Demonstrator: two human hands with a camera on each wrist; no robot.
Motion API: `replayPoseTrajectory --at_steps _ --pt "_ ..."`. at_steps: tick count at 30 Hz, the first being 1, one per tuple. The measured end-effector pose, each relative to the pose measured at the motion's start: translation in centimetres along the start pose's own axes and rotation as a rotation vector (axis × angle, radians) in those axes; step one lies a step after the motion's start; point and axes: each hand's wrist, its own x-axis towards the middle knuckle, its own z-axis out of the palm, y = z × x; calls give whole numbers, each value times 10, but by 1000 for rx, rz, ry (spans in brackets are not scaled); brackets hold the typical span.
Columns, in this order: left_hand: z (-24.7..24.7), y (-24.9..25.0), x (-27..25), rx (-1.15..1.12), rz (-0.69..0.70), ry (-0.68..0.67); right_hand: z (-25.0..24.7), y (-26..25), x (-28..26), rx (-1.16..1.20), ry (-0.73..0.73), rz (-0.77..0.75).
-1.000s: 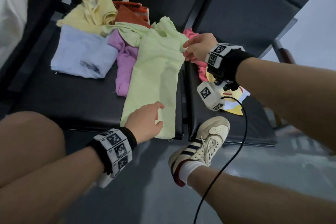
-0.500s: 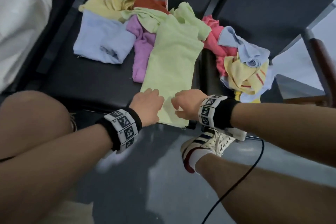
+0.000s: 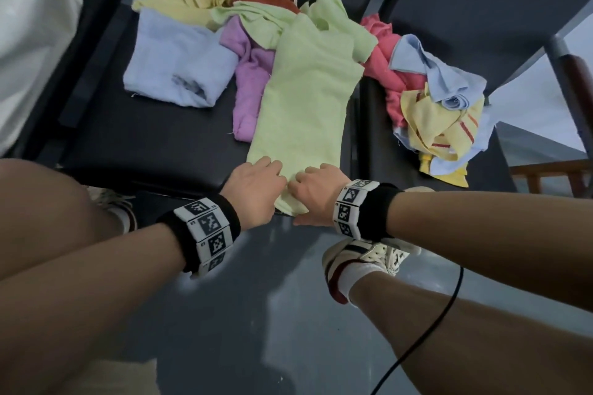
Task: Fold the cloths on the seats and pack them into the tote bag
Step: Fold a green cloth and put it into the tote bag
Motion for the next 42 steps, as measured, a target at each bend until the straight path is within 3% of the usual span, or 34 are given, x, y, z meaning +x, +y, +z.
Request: replayPoseTrajectory --at_steps 9,11,15,25,32,37,42 --pt "5 -11 -7 -210 -20 117 -4 -2 0 -66 8 -36" --pt "5 -15 -9 -208 6 127 -4 -1 -1 -11 -6 -12" --pt "5 -19 -13 -146 -5 3 -4 0 -4 115 -32 46" --pt "7 -17 -8 -50 -38 17 3 7 -2 322 10 74" --pt "10 -19 -3 -260 -113 99 8 13 -1 512 50 234" --pt "11 -20 2 -197 -109 183 10 16 0 391 185 215" --pt "9 -19 6 -241 -141 153 11 13 3 252 120 137"
